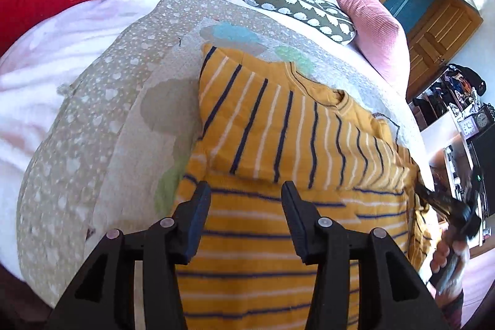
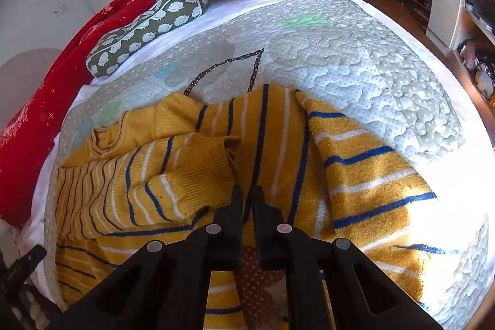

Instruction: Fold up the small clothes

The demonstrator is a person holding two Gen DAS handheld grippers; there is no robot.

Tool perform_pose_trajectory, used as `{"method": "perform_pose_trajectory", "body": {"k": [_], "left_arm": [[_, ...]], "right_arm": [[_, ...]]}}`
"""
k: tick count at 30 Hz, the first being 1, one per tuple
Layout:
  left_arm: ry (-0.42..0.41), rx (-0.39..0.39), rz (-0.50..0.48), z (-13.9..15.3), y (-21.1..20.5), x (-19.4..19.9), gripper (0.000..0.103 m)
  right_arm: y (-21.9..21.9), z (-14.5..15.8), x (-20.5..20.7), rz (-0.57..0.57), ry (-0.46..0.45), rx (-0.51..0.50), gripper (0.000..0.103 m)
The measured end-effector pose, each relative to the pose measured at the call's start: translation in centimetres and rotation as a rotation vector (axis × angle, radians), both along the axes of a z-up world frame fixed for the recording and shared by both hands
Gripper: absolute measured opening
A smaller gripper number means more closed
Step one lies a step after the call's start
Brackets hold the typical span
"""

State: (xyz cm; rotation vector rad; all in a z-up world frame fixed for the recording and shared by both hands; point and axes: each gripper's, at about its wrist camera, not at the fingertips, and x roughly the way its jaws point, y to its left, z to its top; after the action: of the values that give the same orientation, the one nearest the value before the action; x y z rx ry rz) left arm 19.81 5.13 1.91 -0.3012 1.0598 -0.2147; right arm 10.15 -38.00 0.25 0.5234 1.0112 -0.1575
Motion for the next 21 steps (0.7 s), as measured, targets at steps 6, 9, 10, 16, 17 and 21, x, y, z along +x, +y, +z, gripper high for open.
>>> {"method": "perform_pose_trajectory", "body": {"k": [6, 9, 10, 16, 17, 21], "left_arm": [[0.084, 0.203, -0.014, -3.6, -1.4, 8.6, 0.038], [0.119, 0.184, -0.05, -4.3, -1.3, 9.7, 0.008], [0.101, 0.178, -0.051, -3.9, -1.0, 9.6, 0.008], [0.069, 0.175, 0.086, -3.7, 3.5, 9.7, 0.0], [0.07, 0.229, 0.129, -4.1, 4.3, 9.8, 0.0], [0.105, 0.106, 0.19, -5.4, 7.9, 10.0, 0.0]], "right_arm": [[1.0, 1.6, -3.2, 0.042, -0.05, 0.032, 0.007], [1.5, 1.7, -3.9, 0.055, -0.045, 0.019, 0.007], [1.5, 1.7, -4.0, 0.059, -0.046, 0.013, 0.007], [1.7, 2.0, -3.3, 0.075, -0.078, -0.006, 0.007], [1.8, 2.0, -2.8, 0.082, -0.081, 0.004, 0.007], [3.0, 1.8, -1.2, 0.099, -0.093, 0.023, 0.007]]}}
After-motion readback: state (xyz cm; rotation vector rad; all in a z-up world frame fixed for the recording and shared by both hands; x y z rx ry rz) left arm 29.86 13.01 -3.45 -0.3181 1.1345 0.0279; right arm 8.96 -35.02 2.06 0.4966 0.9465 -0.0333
